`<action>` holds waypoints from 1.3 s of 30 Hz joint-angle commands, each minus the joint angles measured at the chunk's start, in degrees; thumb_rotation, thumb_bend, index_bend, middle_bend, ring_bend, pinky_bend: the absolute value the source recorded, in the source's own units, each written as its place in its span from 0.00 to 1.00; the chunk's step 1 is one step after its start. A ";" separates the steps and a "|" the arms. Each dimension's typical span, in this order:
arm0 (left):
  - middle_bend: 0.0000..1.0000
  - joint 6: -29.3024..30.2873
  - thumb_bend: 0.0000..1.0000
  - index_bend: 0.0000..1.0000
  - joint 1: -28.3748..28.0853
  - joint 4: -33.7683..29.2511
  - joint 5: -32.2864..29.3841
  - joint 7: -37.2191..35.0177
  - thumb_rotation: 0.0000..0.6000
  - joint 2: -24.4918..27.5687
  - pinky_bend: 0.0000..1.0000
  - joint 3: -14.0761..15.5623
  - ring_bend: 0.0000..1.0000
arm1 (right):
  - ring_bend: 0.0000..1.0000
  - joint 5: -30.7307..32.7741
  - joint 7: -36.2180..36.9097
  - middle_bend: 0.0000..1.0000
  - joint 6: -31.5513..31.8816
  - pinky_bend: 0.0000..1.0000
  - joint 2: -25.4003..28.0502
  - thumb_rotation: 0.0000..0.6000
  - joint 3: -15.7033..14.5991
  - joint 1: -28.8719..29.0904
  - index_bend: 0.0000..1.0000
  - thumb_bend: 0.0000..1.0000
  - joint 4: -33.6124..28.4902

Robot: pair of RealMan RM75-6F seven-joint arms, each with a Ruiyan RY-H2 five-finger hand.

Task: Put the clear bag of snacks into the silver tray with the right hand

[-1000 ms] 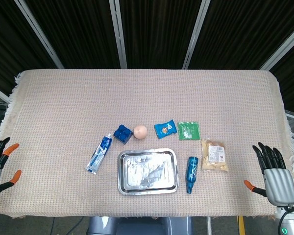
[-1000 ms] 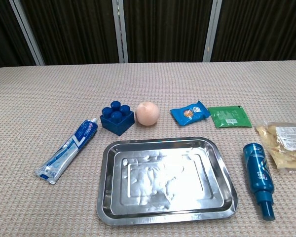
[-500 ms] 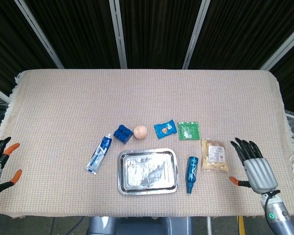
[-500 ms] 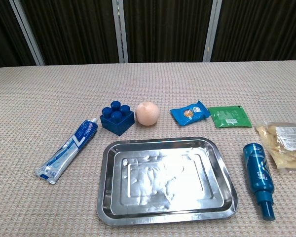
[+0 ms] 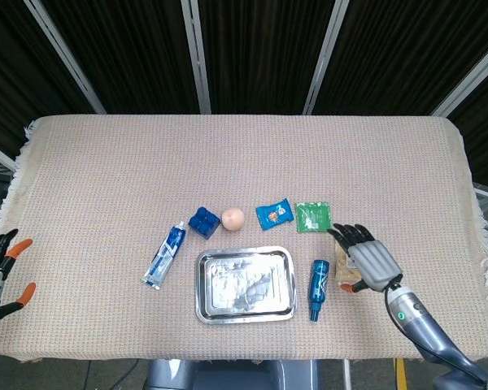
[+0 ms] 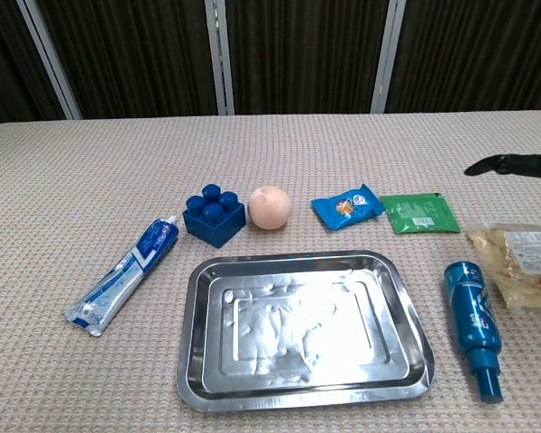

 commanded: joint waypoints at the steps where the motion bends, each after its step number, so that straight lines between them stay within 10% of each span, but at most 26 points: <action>1: 0.00 -0.09 0.34 0.15 -0.04 0.22 -0.04 -0.18 1.00 -0.09 0.00 0.02 0.00 | 0.00 2.98 -2.45 0.00 -2.19 0.00 -2.40 1.00 0.27 1.88 0.00 0.00 2.30; 29: 0.00 -0.02 0.34 0.15 0.18 0.78 -0.04 -0.66 1.00 -0.40 0.00 0.21 0.00 | 0.00 15.10 -6.17 0.00 -7.14 0.00 -6.05 1.00 -3.45 6.86 0.01 0.00 11.52; 39: 0.00 -0.18 0.33 0.15 0.39 1.31 -0.45 -1.16 1.00 -0.47 0.00 0.35 0.00 | 0.09 16.89 -9.02 0.18 -6.74 0.27 -7.88 1.00 -4.02 8.64 0.38 0.00 13.57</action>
